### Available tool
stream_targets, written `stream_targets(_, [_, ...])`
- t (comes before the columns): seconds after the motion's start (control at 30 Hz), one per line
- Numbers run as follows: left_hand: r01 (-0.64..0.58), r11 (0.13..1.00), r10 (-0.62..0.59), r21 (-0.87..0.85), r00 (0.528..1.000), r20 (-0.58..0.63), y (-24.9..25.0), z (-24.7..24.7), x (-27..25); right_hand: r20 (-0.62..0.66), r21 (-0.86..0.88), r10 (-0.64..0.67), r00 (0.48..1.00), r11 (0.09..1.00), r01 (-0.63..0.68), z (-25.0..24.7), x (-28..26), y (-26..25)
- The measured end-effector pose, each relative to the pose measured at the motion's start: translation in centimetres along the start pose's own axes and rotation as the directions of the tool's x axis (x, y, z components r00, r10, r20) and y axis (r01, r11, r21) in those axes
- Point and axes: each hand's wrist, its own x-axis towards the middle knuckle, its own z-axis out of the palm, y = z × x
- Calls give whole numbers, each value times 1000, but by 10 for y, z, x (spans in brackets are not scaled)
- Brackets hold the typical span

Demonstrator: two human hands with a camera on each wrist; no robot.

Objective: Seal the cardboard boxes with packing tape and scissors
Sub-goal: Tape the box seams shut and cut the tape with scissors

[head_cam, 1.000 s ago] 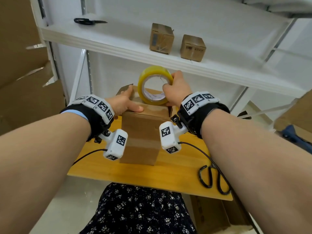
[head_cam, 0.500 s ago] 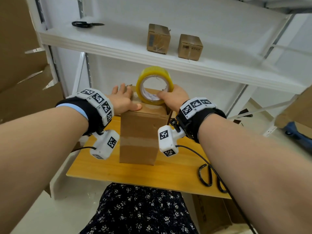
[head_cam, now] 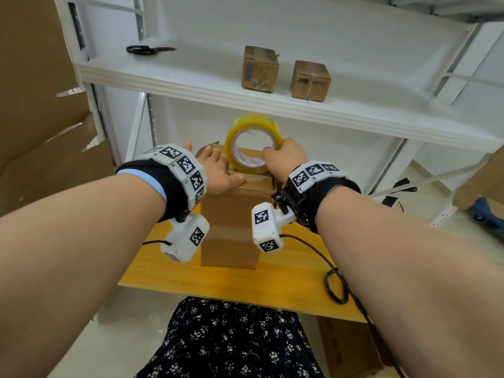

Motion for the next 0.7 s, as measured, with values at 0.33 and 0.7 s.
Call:
stream_targets(0.33, [21,995,-22,98,1000,1,8,-9,-4,-43,244,131,990,963,-117,-13,-2,8])
stream_targets(0.7, [-82,997,82,8,997,-12,25,4,-3,16,305,98,995,947,-98,11,-6,20])
